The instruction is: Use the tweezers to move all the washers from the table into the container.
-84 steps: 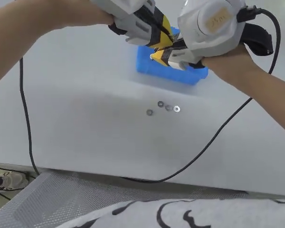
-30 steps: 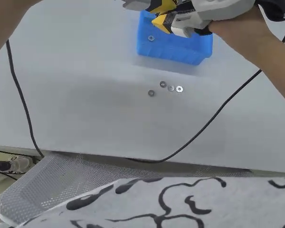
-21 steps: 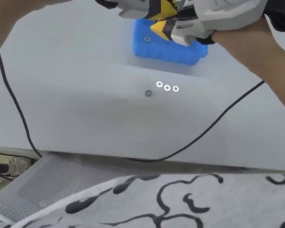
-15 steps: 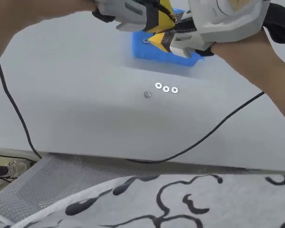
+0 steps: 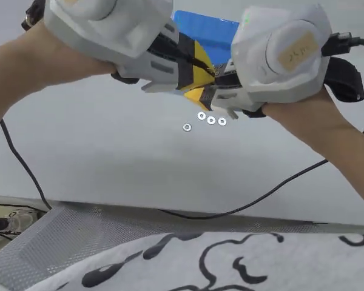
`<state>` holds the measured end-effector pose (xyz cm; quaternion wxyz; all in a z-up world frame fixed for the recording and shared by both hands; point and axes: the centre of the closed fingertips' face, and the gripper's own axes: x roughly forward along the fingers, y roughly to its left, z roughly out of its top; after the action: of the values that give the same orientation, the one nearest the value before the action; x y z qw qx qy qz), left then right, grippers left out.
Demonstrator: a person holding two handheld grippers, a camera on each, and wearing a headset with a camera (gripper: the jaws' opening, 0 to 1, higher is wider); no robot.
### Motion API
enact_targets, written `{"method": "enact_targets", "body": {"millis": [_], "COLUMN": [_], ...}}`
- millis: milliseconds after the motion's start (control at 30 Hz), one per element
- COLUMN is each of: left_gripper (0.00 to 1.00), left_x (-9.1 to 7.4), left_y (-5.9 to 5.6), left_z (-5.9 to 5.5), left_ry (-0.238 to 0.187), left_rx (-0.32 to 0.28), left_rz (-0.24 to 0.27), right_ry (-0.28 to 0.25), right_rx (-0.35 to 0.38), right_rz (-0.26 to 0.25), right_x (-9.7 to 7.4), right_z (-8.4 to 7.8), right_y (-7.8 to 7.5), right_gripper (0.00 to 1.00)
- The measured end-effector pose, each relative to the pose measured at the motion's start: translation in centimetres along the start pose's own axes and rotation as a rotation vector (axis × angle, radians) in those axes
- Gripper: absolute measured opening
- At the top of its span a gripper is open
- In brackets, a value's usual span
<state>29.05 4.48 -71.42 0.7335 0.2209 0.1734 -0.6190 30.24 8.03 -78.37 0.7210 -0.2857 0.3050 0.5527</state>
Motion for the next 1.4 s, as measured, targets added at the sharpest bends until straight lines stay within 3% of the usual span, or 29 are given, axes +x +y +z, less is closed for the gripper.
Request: {"method": "enact_targets", "body": {"millis": [467, 800, 1133, 1400], "left_gripper": [0.00, 0.00, 0.00, 0.00], "left_x": [1.4, 1.8, 2.1, 2.1], "left_y": [-1.0, -0.8, -1.4, -1.0], "left_z": [-1.7, -3.1, -3.4, -4.0], "left_ry": [-0.016, 0.021, 0.024, 0.024], "left_rx": [-0.090, -0.099, -0.122, -0.130], "left_rz": [0.008, 0.001, -0.001, 0.004], "right_ry": [0.032, 0.028, 0.046, 0.048], "right_rx": [0.106, 0.163, 0.163, 0.162], "right_rz": [0.042, 0.065, 0.082, 0.080], "right_x": [0.5, 1.3, 2.2, 2.2], "right_z": [-2.0, -2.5, -3.0, -3.1], "right_y": [1.5, 1.7, 1.8, 1.7], "right_gripper": [0.07, 0.07, 0.08, 0.08]}}
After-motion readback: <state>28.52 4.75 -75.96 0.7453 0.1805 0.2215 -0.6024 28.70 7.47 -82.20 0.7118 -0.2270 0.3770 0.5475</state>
